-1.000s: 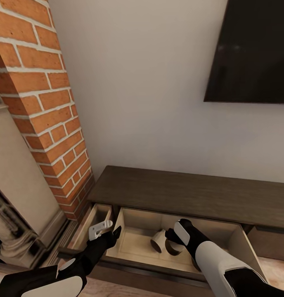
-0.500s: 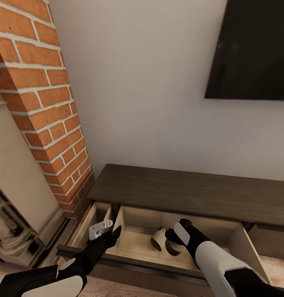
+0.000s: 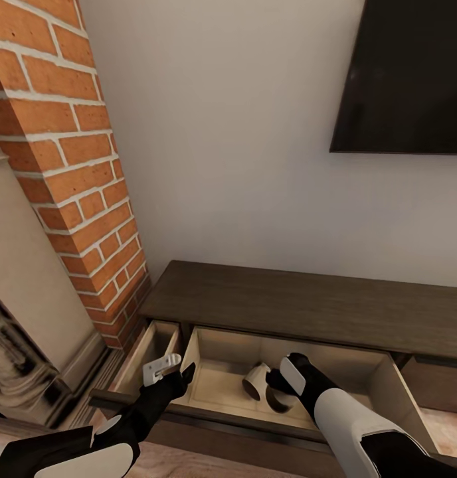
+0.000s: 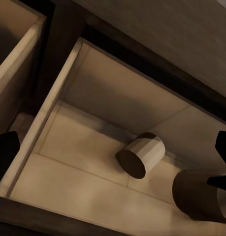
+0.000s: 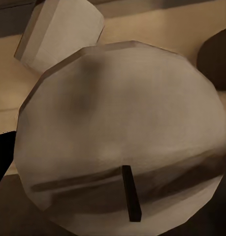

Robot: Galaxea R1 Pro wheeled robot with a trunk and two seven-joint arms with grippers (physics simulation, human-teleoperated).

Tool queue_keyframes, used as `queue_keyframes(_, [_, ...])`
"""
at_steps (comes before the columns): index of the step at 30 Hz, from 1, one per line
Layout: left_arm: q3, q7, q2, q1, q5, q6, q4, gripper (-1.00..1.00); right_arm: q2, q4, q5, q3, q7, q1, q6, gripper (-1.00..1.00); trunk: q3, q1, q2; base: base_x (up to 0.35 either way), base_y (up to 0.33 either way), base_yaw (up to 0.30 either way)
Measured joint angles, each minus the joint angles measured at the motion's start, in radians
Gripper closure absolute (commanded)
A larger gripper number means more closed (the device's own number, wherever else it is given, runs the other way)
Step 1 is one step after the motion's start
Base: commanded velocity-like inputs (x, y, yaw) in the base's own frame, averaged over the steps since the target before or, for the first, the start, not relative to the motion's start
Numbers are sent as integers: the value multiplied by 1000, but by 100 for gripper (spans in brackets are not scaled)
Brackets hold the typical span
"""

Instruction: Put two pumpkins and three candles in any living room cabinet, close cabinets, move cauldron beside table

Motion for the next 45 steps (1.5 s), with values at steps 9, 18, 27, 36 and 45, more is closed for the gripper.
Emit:
queue_keyframes(9, [0,-1,1,0,1,0,0,-100,0,7,0,0,-1,0,0,-100,0,0,0,0,0,0])
queue_keyframes(18, [0,-1,1,0,1,0,0,-100,0,7,1,0,-1,0,0,-100,0,0,0,0,0,0])
queue_keyframes(27, [-1,-1,1,0,1,0,0,-100,0,6,1,0,1,0,-25,-100,0,0,0,0,0,0])
queue_keyframes(36, [-2,-1,1,0,0,0,0,-100,0,7,0,0,0,0,-61,-100,0,0,0,0,0,0])
queue_keyframes(45, [-3,-1,-1,0,1,0,0,-100,1,7,-1,0,-1,0,-63,-100,25,-31,56,0,0,0])
